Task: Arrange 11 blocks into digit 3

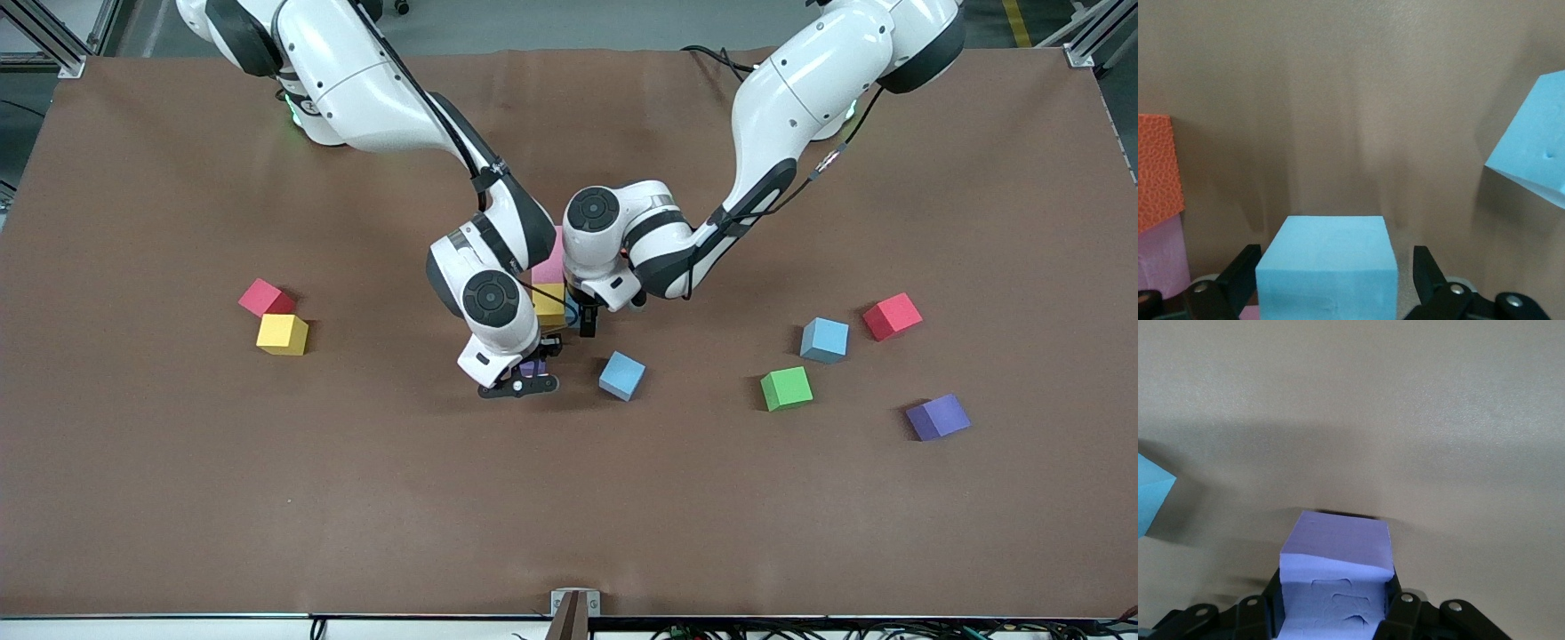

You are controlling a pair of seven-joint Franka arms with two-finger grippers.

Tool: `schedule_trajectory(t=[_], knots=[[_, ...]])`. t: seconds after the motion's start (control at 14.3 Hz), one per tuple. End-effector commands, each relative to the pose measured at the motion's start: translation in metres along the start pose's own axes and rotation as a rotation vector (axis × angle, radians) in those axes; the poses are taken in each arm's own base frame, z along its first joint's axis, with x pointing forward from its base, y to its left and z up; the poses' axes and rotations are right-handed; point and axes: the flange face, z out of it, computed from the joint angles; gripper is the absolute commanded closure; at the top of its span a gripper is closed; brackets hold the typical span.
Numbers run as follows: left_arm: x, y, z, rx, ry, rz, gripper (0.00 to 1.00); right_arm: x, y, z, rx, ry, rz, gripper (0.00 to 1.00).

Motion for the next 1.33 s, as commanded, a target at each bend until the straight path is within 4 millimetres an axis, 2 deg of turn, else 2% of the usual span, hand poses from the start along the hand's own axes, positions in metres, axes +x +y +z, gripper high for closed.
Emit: schedule_trajectory(t=[0.0,0.35,0.7,1.05,1.26], knots=[[0.0,0.001,-0.009,-0.032,0.03,-0.061,0.0,0.002,-0.005,-0.001,0.03,-0.008,0.012,0.75],[0.006,0.007,-0.043,-0.071,0.052,-0.054,0.0,-0.003,-0.014,0.008,0.032,-0.004,-0.002,0.75],[0.03,0.023,-0.077,-0.041,0.038,-0.026,0.0,-0.013,-0.026,0.013,0.026,-0.013,-0.019,0.75],[0.059,0.063,-0.128,-0.069,-0.004,0.036,0.0,-0.024,-0.041,0.015,0.024,-0.017,-0.045,0.75],[0.065,0.085,-0.148,-0.095,-0.014,0.101,0.0,-0.027,-0.043,0.018,0.016,-0.025,-0.053,0.74]])
